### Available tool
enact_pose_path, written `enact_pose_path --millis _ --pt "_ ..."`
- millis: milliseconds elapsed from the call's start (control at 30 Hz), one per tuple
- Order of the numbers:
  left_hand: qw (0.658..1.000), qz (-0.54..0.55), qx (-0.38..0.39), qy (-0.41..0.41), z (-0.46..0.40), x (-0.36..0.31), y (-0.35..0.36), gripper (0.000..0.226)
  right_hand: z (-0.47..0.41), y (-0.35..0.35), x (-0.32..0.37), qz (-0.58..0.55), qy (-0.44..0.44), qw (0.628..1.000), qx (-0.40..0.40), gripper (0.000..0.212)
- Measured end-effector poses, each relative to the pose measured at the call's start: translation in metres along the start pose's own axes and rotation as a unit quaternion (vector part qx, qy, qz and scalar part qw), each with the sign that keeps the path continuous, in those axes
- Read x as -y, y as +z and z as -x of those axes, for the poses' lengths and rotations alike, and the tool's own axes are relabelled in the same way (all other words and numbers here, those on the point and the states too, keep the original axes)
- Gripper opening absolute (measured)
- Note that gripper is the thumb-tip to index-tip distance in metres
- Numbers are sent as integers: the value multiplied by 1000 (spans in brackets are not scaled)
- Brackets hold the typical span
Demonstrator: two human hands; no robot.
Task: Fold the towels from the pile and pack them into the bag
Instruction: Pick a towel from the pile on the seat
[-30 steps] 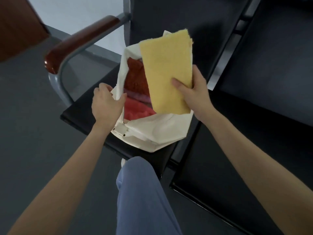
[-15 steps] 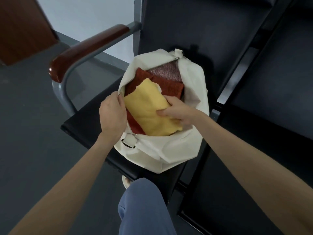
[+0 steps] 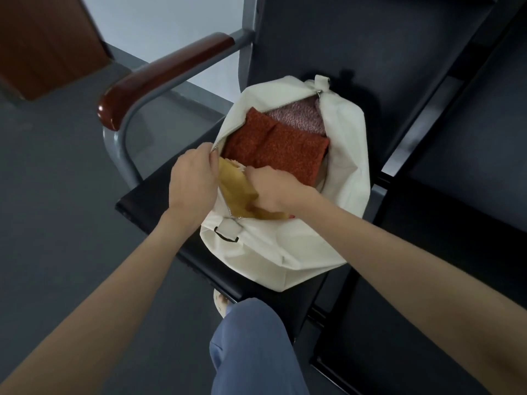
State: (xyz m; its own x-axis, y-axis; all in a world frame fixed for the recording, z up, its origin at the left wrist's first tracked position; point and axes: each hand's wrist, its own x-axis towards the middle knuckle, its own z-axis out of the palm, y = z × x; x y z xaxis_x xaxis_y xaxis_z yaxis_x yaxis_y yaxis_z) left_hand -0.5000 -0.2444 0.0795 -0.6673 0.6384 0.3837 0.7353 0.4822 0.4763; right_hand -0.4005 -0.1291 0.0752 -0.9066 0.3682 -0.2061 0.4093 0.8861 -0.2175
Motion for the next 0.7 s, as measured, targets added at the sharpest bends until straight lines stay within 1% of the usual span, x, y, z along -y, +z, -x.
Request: enact_pose_path --millis 67,100,133,233,267,367,433,500,567,633,700 --pt "1000 11 6 6 1 3 2 32 7 -9 -4 52 -42 995 -79 45" --pt "1000 22 9 7 2 4 2 32 9 -12 -7 61 -64 991 -96 47" --pt "999 39 13 6 2 5 2 32 9 -15 -8 61 -77 991 -89 50" --pt "997 78 14 10 3 0 -3 31 7 -14 -10 12 -64 998 17 58" --pt "997 78 14 14 1 -4 -6 33 6 -11 -10 6 -61 997 40 55" --pt "998 51 21 21 -7 -13 -14 42 -2 0 -5 14 -72 994 79 35" --pt "999 20 25 18 -10 -12 -13 43 -6 -1 0 19 -66 994 88 36" --pt "1000 3 27 12 -10 -6 -9 37 -5 -9 0 10 -54 994 96 46" --pt "999 -12 37 8 -6 1 -6 32 4 -18 -5 -12 -37 994 101 51" --pt "999 -21 47 1 -1 6 -5 33 21 -24 -16 -42 -24 996 73 45" --pt "998 -41 48 -4 4 3 -7 36 46 -29 -30 -57 -19 998 10 38"
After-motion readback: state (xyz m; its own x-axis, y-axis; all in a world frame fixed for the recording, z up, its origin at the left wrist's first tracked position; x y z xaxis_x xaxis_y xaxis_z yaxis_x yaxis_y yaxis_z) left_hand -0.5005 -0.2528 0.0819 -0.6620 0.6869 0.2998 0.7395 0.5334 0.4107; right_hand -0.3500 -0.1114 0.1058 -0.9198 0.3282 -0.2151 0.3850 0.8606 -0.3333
